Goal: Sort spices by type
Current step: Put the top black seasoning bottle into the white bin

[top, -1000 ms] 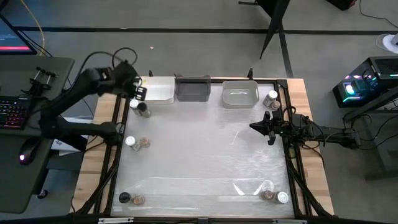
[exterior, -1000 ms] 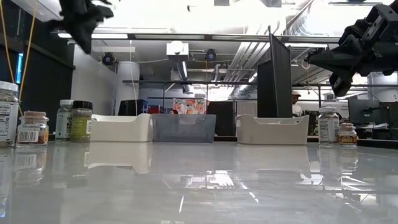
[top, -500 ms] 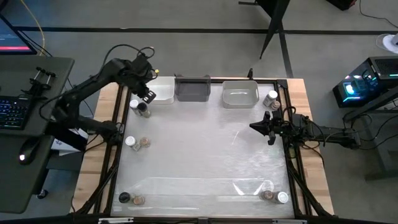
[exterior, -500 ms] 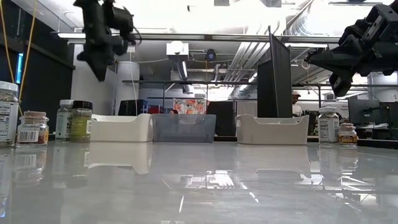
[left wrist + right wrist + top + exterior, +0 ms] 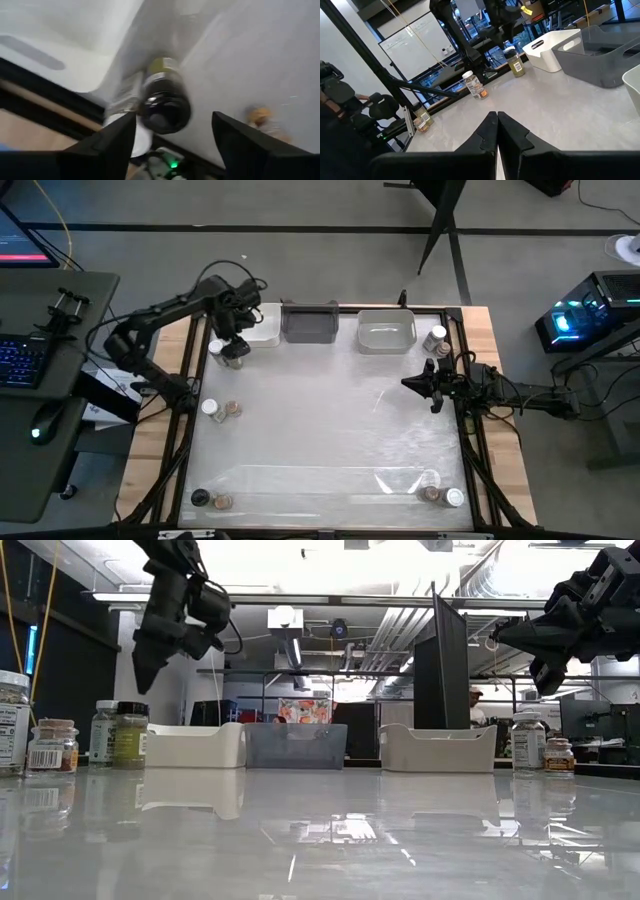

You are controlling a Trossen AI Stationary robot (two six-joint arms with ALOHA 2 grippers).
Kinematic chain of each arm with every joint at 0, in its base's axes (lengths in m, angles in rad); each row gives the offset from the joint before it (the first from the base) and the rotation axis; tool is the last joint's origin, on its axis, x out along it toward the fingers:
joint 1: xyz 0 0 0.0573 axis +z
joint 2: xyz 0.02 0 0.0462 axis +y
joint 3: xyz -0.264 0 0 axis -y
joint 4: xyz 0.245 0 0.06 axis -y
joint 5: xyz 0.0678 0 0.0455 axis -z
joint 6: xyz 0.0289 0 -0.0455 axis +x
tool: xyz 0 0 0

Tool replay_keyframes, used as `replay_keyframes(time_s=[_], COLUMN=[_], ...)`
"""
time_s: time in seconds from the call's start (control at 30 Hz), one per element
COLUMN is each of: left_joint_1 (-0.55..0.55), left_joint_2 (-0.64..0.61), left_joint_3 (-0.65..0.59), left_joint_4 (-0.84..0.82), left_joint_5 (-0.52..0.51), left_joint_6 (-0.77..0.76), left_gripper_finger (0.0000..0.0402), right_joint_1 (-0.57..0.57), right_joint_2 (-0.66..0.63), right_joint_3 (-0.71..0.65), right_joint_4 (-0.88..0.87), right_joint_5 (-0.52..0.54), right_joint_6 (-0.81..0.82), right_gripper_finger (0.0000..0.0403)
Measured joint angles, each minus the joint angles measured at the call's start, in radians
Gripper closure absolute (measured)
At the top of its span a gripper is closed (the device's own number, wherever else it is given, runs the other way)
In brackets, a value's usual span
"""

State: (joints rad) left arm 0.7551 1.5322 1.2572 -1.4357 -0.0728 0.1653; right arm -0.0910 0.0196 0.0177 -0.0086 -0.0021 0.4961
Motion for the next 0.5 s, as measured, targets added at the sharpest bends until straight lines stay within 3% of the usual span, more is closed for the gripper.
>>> replay_keyframes(time_s=[0.07, 0.3, 0.5], left_joint_1=[-0.002, -0.016, -0.041], left_joint_2=[0.006, 0.031, 0.034], left_joint_3=[0.000, 0.000, -0.068], left_joint_4=[0.000, -0.012, -0.014], left_joint_5=[-0.042, -0.038, -0.033], left_joint_6=[0.028, 0.245, 0.264], left_gripper_finger=[0.0132, 0.0119, 0.0119], right_joint_1=[0.000, 0.000, 0.000], right_joint_2=[0.000, 0.000, 0.000], right_joint_3=[0.000, 0.000, 0.000], right_joint_4=[0.000, 0.000, 0.000], right_joint_5=[0.000, 0.000, 0.000], right_joint_6=[0.000, 0.000, 0.000], right_gripper_finger=[0.0402, 0.0402, 0.0402])
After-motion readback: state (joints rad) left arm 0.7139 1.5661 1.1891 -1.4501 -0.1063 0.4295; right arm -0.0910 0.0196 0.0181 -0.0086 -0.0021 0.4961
